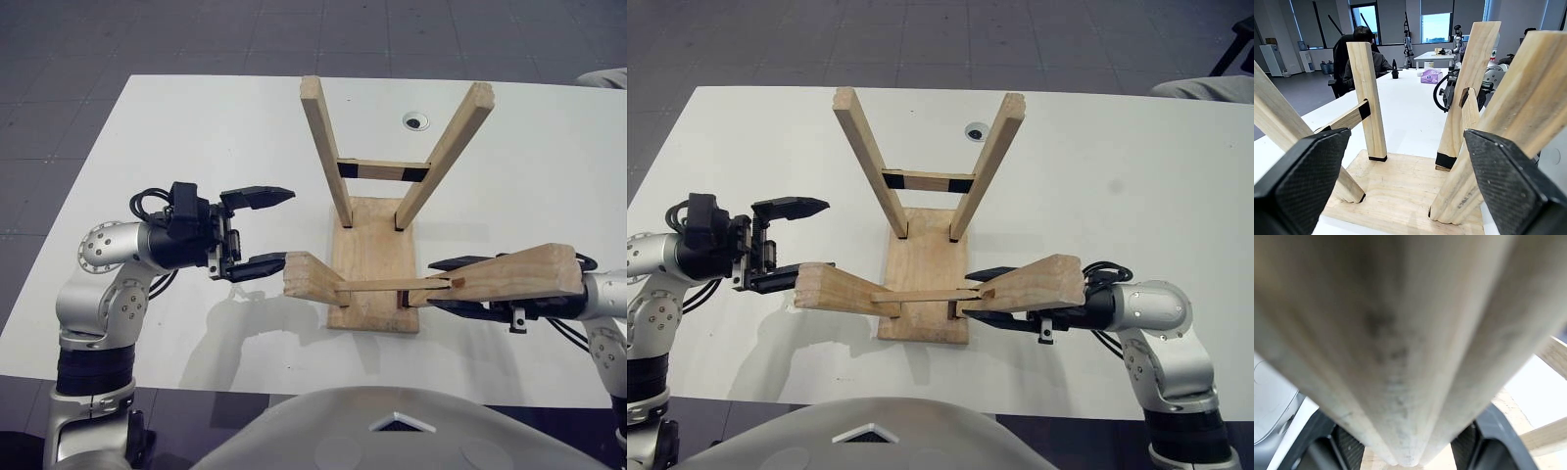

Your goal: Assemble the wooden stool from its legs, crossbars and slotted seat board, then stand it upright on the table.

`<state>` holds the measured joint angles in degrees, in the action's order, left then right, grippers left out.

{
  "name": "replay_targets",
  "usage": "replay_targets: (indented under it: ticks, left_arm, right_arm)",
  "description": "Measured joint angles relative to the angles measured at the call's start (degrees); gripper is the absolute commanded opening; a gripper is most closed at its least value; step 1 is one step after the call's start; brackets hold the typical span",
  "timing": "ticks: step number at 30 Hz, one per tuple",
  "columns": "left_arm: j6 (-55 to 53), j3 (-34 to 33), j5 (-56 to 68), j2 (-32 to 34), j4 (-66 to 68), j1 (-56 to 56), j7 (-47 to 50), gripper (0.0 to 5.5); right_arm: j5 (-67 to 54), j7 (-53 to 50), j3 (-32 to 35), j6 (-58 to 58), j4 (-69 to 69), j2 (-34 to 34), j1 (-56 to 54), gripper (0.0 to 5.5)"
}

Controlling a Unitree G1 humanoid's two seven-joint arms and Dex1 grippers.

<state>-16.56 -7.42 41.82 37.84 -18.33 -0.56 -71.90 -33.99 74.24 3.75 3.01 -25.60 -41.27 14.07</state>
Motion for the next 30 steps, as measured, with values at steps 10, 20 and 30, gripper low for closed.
replay_targets:
  ticks: [10, 20, 30]
  left_arm:
    - [0.00, -0.03, 0.00, 0.00, 0.00, 0.08, 0.06, 4.27]
    - [-0.03, -0.34, 0.10, 0.00, -0.94, 0.00, 0.26, 4.27]
    - [-3.01, -9.96, 7.64, 1.11, -6.78, 2.80, 7.60, 4.27]
  right_arm:
    - [2.25, -0.74, -2.79, -0.94, 0.60, -0.03, 1.30, 2.01]
    - [5.32, -4.60, -5.02, -5.21, 2.24, 0.24, 1.35, 2.01]
    - [6.78, -7.41, -7.16, -6.72, 1.91, -0.15, 0.83, 2.01]
